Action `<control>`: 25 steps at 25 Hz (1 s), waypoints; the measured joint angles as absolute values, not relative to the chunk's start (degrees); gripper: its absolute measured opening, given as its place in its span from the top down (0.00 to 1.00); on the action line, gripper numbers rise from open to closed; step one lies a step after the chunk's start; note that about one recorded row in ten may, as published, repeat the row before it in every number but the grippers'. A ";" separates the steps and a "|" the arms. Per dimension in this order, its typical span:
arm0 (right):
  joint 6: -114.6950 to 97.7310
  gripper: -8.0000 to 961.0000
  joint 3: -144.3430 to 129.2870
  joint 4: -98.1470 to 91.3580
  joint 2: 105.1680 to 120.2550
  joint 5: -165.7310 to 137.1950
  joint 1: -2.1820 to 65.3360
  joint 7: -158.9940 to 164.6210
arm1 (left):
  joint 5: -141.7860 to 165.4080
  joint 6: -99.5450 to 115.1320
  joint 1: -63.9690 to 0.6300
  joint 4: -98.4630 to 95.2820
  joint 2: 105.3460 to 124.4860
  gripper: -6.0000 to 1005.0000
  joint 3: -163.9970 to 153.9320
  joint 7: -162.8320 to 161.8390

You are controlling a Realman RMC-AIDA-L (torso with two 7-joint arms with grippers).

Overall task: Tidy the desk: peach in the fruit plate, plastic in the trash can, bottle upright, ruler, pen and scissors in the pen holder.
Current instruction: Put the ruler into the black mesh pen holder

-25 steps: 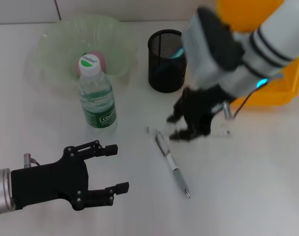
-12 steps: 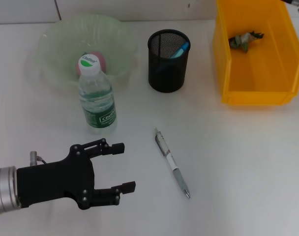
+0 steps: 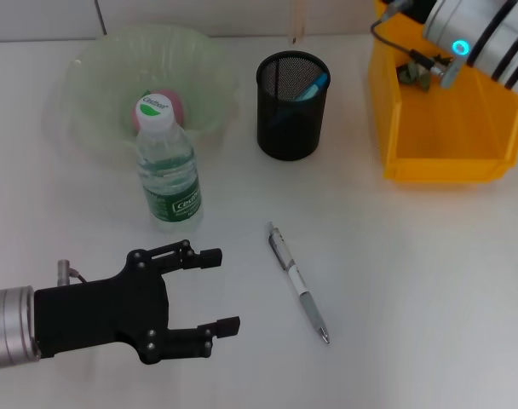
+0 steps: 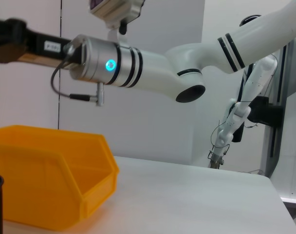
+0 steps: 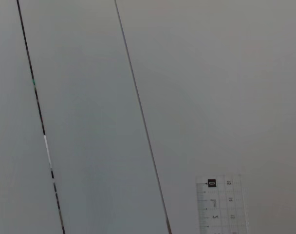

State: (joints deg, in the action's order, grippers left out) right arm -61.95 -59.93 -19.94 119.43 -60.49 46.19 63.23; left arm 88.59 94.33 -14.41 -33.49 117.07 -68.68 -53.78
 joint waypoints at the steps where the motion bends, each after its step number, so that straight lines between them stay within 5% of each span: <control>1: -60.84 0.56 -60.22 -18.98 119.47 -60.49 46.70 62.44 | 88.59 94.35 -14.41 -33.48 117.10 0.19 -68.96 -53.62; 25: -58.08 0.52 -63.61 -15.53 119.79 -60.26 47.48 53.92 | 89.13 94.73 -14.50 -33.47 118.04 0.19 -69.17 -52.73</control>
